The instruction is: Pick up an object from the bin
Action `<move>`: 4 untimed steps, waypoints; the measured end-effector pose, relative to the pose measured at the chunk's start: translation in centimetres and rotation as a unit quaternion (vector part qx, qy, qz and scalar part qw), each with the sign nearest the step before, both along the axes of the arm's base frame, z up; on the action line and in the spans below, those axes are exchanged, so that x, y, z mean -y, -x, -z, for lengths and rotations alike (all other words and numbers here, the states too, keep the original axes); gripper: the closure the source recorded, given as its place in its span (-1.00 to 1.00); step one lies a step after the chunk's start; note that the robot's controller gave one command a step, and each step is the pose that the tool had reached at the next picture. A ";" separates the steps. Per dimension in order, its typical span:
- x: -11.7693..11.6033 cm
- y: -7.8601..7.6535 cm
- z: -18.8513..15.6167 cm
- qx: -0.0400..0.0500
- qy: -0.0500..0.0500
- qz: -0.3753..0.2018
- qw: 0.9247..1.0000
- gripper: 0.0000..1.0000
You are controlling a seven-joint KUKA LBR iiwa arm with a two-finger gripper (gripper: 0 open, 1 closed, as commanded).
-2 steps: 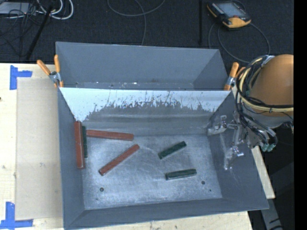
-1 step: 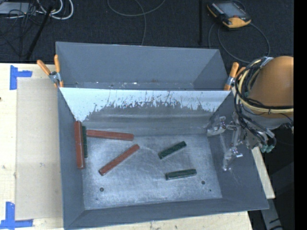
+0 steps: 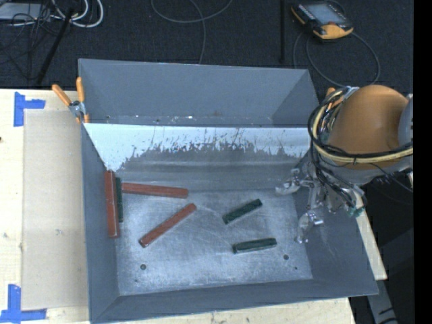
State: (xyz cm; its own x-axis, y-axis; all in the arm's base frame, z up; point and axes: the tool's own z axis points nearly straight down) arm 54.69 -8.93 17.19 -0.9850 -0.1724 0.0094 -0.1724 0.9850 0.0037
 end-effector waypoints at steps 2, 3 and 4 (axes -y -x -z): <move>0.4 -1.1 9.6 0.015 0.001 -0.063 0.998 1.00; 0.5 -0.7 9.9 0.006 0.001 -0.064 0.998 -1.00; 0.5 -0.7 9.9 0.006 0.002 -0.064 0.998 -1.00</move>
Offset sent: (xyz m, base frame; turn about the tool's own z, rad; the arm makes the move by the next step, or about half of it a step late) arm 0.0047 -0.0047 -0.1019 -0.1266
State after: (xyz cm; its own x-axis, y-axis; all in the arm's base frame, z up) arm 55.34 -9.44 7.27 -0.9546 -0.2977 -0.0024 -0.2977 0.9547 -0.0022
